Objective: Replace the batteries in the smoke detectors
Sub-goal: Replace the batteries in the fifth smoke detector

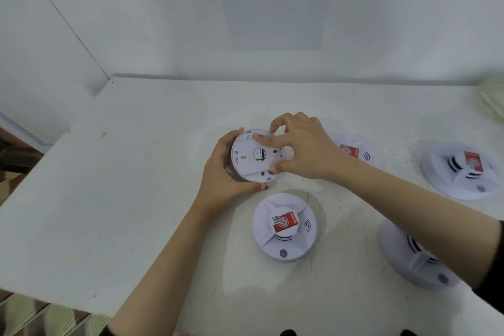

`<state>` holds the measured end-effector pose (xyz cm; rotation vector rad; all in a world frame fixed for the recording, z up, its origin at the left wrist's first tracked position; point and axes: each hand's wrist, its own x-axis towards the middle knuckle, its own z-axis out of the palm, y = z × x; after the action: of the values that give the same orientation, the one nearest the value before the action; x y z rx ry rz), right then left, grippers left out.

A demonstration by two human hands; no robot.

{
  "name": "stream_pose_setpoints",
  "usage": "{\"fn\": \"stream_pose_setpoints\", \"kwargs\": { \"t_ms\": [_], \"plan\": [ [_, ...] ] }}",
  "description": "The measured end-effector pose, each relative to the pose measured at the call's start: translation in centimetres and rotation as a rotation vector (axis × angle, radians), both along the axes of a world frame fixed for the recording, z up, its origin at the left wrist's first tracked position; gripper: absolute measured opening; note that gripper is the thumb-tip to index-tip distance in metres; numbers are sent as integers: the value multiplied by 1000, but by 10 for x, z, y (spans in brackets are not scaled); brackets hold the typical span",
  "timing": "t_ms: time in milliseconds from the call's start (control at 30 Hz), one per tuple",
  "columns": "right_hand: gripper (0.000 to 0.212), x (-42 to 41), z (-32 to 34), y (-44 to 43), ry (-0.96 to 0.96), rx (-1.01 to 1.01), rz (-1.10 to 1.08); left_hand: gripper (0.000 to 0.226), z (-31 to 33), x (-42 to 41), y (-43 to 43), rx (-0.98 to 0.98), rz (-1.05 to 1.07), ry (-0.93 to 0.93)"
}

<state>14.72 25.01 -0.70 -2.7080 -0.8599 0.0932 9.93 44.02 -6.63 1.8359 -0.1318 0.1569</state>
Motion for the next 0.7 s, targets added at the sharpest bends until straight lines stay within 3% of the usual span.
{"fn": "stream_pose_setpoints", "kwargs": {
  "t_ms": [133, 300, 467, 700],
  "plan": [
    [61, 1, 1, 0, -42, -19, 30, 99, -2, 1, 0, -11, -4, 1],
    [54, -3, -1, 5, -50, 190, 18, 98, -1, 1, -1, 21, -31, -20],
    [47, -7, -7, 11, -32, 249, 50, 95, 0, 0, 0, 24, -23, -30],
    [49, -10, -10, 12, -113, 131, 91, 94, 1, -1, -1, 16, -12, -19]
  ]
}}
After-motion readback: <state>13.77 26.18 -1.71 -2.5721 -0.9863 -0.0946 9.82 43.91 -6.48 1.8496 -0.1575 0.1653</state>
